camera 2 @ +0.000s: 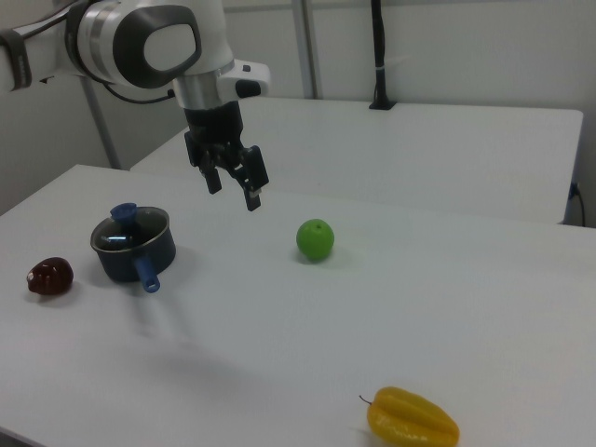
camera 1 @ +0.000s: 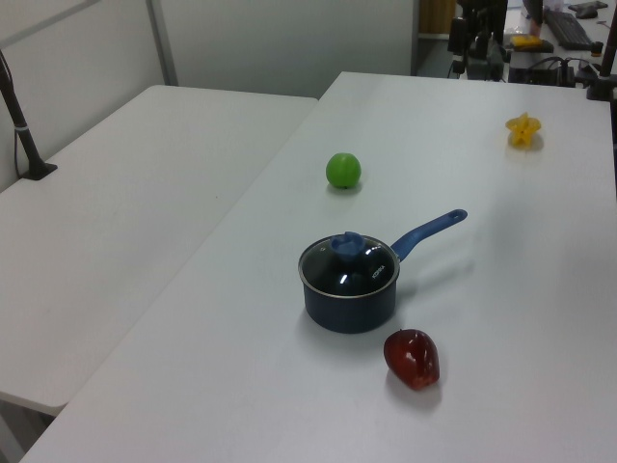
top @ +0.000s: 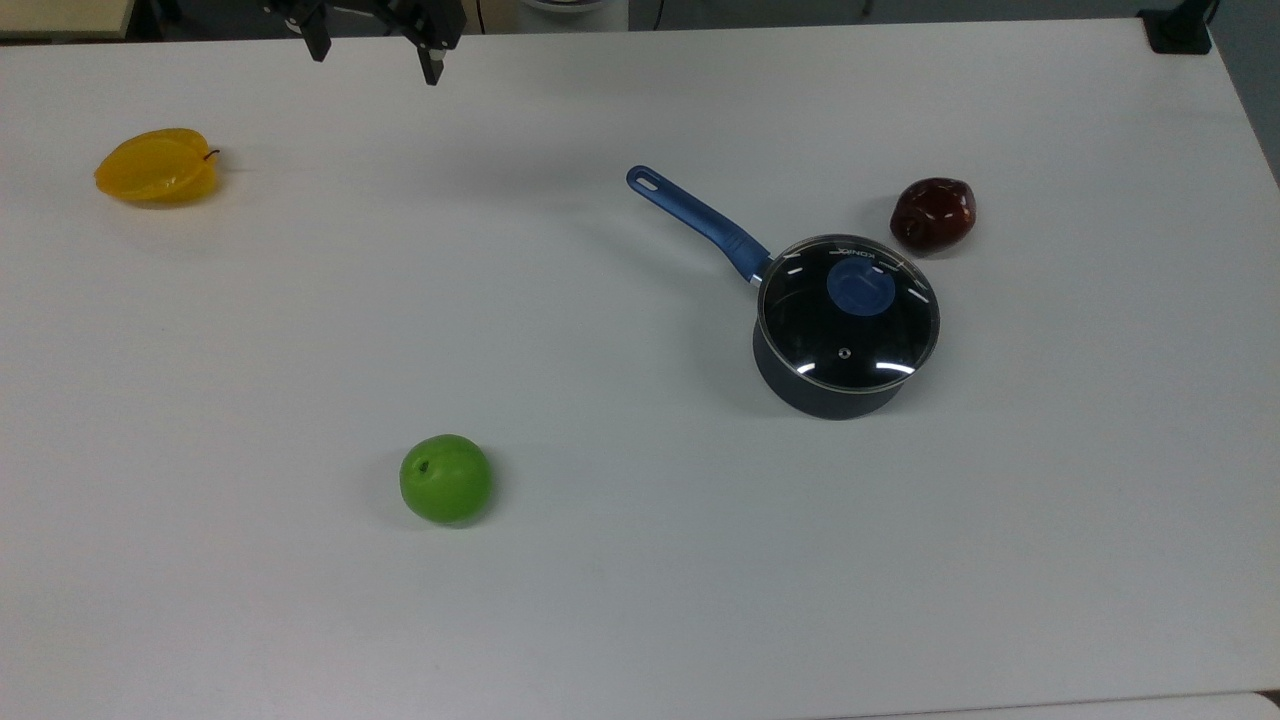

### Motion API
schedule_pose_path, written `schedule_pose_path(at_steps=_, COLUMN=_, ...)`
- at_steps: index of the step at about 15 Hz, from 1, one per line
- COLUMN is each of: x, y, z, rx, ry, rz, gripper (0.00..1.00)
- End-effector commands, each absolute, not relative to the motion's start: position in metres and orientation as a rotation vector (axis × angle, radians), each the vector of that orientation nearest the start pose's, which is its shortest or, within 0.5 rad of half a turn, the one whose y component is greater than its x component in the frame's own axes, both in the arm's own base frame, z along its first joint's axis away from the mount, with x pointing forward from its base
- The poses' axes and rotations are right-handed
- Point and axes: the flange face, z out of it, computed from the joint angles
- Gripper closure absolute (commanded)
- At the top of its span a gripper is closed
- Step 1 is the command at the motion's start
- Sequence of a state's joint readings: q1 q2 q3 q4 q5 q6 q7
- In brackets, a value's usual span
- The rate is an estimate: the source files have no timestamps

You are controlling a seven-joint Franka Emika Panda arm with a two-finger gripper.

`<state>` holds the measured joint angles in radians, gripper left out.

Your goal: Open lid

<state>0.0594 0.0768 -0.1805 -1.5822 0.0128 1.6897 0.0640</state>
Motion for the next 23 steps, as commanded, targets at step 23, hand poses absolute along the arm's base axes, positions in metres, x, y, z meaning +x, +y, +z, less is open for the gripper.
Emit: schedule_pose_path(at_steps=23, x=0.480, y=0.063, z=0.608, rx=-2.991, ry=-0.378, rz=-0.268, gripper=0.00)
